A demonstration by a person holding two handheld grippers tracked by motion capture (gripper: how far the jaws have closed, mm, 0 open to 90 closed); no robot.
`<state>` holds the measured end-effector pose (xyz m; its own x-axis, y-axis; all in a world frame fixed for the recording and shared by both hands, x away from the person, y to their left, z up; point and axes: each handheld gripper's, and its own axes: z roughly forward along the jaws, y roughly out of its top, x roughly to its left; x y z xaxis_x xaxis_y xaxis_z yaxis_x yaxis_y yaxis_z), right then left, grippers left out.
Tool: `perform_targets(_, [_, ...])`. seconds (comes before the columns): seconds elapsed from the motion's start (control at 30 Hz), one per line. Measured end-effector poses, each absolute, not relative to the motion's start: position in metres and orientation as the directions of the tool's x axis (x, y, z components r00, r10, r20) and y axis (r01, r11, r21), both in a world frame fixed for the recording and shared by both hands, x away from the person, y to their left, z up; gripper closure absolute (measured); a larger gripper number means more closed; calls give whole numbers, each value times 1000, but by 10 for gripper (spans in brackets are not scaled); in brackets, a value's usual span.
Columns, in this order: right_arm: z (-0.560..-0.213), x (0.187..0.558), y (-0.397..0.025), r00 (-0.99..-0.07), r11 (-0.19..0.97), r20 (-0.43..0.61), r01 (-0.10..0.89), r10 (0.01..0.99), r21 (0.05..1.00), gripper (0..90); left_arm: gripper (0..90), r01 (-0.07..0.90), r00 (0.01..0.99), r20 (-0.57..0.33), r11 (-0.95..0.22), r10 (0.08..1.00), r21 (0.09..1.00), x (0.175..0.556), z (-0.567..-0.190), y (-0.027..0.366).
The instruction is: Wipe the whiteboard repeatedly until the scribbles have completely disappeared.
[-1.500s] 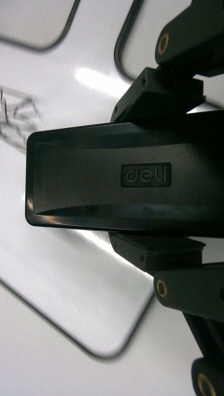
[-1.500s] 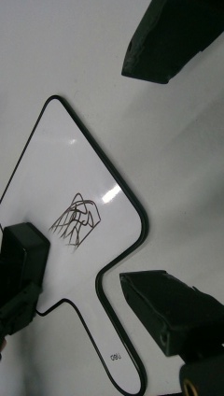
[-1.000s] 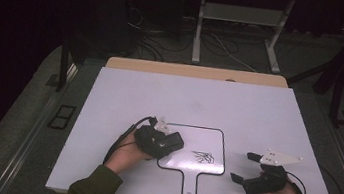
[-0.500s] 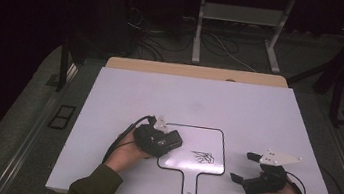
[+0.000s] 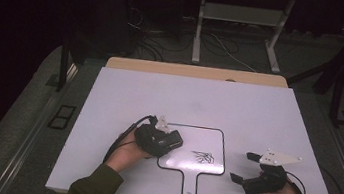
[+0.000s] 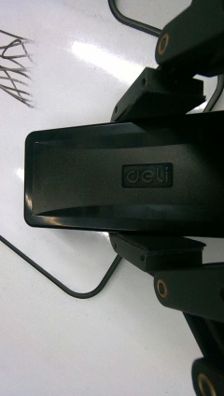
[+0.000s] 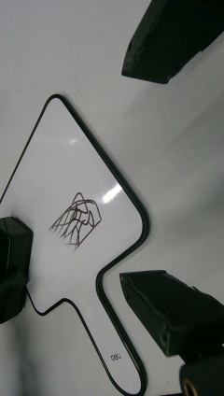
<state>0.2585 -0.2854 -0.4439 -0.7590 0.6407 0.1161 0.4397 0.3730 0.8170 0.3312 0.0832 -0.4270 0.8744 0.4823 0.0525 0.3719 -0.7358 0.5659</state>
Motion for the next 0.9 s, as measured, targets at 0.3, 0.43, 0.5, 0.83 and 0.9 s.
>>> perform_targets(0.3, [-444, 258, -285, -759, 374, 114, 439, 641, 817, 18, 388, 305, 924, 23, -775, 381, 553, 313, -426, 62])
perform_targets(0.43, [-444, 259, -285, -759, 375, 114, 440, 641, 816, 18, 388, 327, 907, 44, -765, 420, 555, 322, -426, 63])
perform_targets(0.5, [-444, 259, -285, -759, 375, 114, 440, 641, 816, 18, 388, 341, 902, 32, -755, 431, 560, 326, -427, 64])
perform_targets(0.83, [-444, 259, -285, -759, 376, 114, 440, 641, 815, 18, 388, 279, 936, 25, -786, 351, 551, 312, -426, 48])
perform_targets(0.9, [-444, 259, -285, -759, 376, 114, 440, 641, 816, 18, 388, 288, 933, 21, -781, 360, 554, 315, -426, 48])
